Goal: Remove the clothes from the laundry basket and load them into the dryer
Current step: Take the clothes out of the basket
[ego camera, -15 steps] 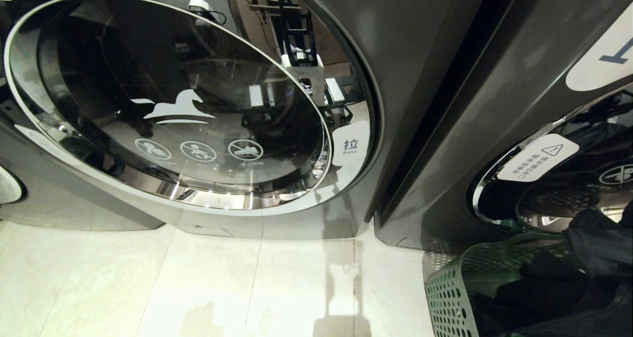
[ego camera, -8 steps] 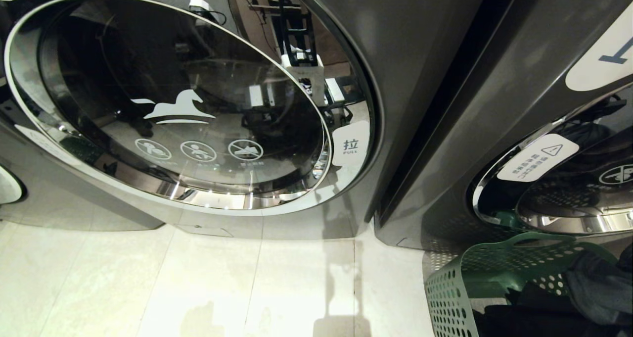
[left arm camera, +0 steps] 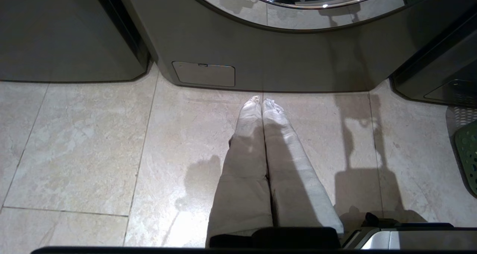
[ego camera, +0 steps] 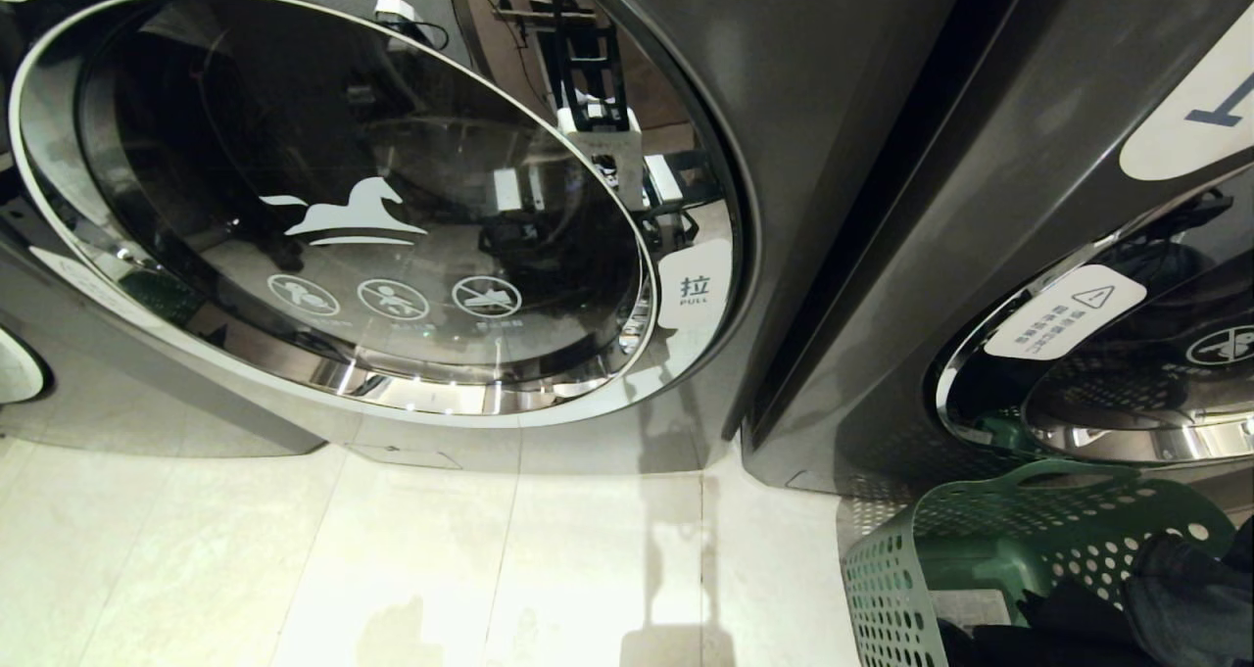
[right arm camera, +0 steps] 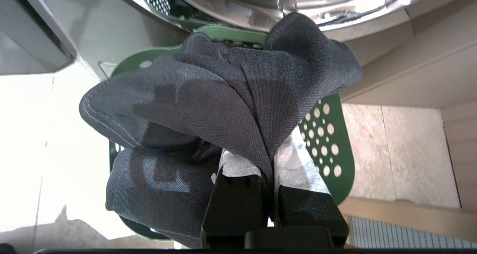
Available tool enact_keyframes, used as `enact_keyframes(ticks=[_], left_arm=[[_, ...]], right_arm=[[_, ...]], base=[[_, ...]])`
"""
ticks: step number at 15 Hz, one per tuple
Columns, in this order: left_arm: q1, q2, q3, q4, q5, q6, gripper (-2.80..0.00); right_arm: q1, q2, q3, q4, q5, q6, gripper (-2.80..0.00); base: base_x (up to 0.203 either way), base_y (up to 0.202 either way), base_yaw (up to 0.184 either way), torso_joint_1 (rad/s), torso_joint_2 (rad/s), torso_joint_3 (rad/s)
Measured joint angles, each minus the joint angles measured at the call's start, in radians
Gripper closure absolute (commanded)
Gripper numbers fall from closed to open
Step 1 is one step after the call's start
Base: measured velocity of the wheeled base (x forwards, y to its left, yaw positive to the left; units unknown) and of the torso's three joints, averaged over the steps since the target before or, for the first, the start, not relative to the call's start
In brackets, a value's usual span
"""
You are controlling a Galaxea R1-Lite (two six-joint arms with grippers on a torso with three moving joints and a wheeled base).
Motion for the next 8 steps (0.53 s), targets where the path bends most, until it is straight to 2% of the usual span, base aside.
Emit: enact_keyframes(ticks=[5,8], left_arm=[[0.000,0.000,0.000,0.000,0.000,0.000,0.00],[0.000,0.000,0.000,0.000,0.000,0.000,0.00]], right_arm=[[-0.011,-0.025,0.000,0.035,0.015,-0.001,0.00],[-0.011,-0.102,-0.004,0.125,0.052,-0.001,0.00]], base=[[0.000,0.000,0.000,0.000,0.00,0.000],[0.000,0.000,0.000,0.000,0.00,0.000]])
